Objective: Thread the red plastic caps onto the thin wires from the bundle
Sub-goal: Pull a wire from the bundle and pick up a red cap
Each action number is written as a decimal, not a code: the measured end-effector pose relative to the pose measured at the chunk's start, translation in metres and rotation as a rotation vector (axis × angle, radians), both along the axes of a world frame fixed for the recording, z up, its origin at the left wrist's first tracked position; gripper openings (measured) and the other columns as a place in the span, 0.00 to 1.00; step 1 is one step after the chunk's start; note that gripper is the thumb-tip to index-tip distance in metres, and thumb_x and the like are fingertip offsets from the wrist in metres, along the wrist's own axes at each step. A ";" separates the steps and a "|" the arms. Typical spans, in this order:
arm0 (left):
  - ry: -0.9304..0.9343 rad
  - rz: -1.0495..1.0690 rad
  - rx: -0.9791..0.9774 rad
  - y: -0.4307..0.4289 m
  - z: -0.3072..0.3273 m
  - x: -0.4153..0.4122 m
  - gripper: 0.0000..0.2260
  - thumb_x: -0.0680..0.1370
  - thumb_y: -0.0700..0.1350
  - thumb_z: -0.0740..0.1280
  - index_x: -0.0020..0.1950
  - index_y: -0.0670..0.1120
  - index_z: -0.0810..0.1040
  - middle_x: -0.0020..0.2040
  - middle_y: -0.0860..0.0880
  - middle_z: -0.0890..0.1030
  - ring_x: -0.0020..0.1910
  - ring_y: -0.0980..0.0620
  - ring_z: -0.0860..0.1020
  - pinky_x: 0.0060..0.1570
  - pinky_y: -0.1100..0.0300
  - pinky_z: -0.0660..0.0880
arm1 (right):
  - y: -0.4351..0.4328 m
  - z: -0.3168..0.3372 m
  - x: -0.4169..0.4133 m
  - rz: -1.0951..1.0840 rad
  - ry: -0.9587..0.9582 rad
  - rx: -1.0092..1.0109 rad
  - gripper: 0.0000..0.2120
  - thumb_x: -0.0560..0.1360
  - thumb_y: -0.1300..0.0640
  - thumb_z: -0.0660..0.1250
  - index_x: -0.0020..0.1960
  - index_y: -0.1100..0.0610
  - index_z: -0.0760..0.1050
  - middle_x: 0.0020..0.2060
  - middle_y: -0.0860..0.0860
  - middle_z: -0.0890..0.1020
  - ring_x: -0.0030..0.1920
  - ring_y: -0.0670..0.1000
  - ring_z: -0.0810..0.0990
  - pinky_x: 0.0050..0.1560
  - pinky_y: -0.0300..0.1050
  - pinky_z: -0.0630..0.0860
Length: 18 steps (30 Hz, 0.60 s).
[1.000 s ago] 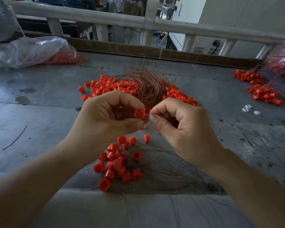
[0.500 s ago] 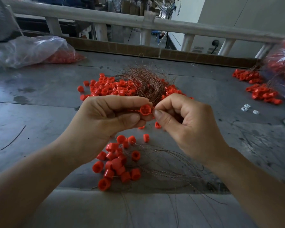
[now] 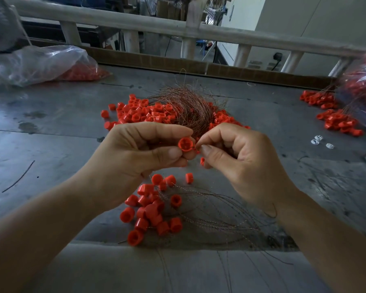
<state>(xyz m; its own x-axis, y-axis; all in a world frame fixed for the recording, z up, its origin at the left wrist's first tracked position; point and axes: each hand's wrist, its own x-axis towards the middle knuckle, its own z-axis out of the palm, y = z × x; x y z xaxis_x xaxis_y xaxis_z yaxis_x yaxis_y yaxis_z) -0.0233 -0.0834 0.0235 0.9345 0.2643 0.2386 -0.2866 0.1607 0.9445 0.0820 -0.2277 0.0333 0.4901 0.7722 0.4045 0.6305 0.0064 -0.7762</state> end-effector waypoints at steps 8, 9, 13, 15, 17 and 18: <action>0.038 -0.077 0.147 0.005 -0.006 -0.001 0.17 0.59 0.58 0.77 0.44 0.56 0.83 0.46 0.52 0.84 0.44 0.57 0.82 0.42 0.66 0.78 | -0.001 0.002 0.000 0.155 0.453 -0.125 0.02 0.69 0.61 0.68 0.38 0.59 0.76 0.22 0.49 0.77 0.19 0.42 0.64 0.19 0.31 0.59; 0.041 -0.077 0.144 0.004 -0.006 -0.001 0.17 0.58 0.59 0.77 0.44 0.56 0.83 0.46 0.52 0.84 0.44 0.57 0.82 0.42 0.66 0.78 | 0.000 0.001 0.000 0.157 0.472 -0.137 0.02 0.70 0.63 0.67 0.38 0.60 0.76 0.22 0.49 0.77 0.19 0.42 0.64 0.19 0.31 0.60; 0.040 -0.106 0.115 0.003 -0.007 0.000 0.16 0.59 0.57 0.77 0.44 0.55 0.83 0.46 0.51 0.84 0.44 0.56 0.82 0.41 0.66 0.78 | -0.001 0.003 0.005 0.163 0.473 -0.192 0.05 0.68 0.58 0.68 0.40 0.60 0.77 0.26 0.50 0.79 0.22 0.43 0.72 0.22 0.32 0.68; 0.050 -0.096 0.097 0.004 -0.008 0.000 0.17 0.58 0.57 0.77 0.44 0.54 0.83 0.46 0.50 0.84 0.44 0.55 0.82 0.41 0.65 0.78 | -0.002 0.005 0.017 0.058 0.391 -0.177 0.03 0.72 0.60 0.66 0.40 0.58 0.77 0.28 0.49 0.81 0.28 0.45 0.77 0.28 0.33 0.72; 0.060 -0.074 0.086 0.005 -0.009 0.000 0.19 0.58 0.57 0.78 0.45 0.53 0.83 0.46 0.48 0.84 0.44 0.54 0.82 0.41 0.64 0.78 | -0.005 0.003 0.035 -0.126 0.312 -0.128 0.04 0.73 0.61 0.66 0.40 0.57 0.77 0.30 0.48 0.81 0.31 0.46 0.78 0.33 0.34 0.74; 0.063 -0.068 0.075 0.005 -0.009 0.000 0.19 0.58 0.56 0.78 0.45 0.53 0.83 0.47 0.47 0.84 0.44 0.53 0.82 0.41 0.63 0.78 | -0.007 0.003 0.044 -0.217 0.253 -0.119 0.05 0.73 0.61 0.67 0.39 0.55 0.77 0.30 0.48 0.81 0.31 0.46 0.78 0.36 0.36 0.74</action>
